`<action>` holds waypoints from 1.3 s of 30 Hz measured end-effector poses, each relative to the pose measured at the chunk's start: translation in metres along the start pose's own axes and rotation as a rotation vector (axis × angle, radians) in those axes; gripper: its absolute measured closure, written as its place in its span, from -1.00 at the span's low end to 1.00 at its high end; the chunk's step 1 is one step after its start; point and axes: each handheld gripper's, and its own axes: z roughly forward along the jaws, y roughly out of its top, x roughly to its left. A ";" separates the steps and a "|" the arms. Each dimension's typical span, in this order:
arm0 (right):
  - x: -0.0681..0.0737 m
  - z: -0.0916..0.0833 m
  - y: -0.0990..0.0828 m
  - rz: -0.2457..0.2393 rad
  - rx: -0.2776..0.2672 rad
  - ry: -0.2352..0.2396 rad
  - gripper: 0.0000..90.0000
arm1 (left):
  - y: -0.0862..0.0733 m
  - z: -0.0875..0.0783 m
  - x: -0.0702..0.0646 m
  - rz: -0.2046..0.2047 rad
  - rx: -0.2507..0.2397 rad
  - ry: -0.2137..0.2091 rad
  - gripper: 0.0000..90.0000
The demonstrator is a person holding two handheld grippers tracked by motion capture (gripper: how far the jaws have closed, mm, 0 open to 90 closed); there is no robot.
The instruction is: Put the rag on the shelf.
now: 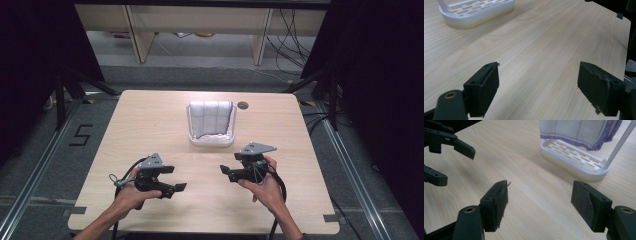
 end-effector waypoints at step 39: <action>0.039 -0.018 -0.074 -0.014 0.075 -0.029 -0.48 | -0.050 -0.017 -0.041 0.067 0.053 0.016 -0.66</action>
